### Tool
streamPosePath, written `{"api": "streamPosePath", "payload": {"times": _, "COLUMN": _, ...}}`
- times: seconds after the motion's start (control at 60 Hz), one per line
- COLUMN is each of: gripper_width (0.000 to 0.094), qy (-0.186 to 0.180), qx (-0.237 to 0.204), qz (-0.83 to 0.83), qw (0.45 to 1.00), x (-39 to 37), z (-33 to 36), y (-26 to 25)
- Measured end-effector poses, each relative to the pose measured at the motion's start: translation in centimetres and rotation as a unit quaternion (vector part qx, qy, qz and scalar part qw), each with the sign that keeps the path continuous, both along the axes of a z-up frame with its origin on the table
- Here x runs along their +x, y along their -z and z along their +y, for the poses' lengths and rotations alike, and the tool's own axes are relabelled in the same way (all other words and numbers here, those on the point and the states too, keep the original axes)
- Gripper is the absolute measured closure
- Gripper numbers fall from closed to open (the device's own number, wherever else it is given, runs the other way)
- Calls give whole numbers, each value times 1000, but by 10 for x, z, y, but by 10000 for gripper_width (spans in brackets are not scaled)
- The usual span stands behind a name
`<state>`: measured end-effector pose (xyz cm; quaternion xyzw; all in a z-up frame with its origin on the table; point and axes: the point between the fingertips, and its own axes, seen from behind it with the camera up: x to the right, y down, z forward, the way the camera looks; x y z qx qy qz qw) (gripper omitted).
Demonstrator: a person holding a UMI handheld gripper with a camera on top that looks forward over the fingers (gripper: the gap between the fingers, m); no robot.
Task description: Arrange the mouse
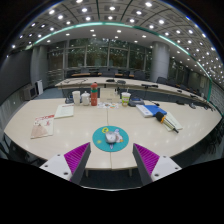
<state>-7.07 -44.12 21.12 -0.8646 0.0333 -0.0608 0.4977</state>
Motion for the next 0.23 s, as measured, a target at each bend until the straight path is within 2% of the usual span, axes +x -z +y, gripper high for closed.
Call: {"api": "streamPosePath", "payload": {"times": 0.233, "gripper_width": 76, "qy": 3, "qx": 0, "qz": -3, "qw": 1000, "x": -12, "z": -29, "y": -6}}
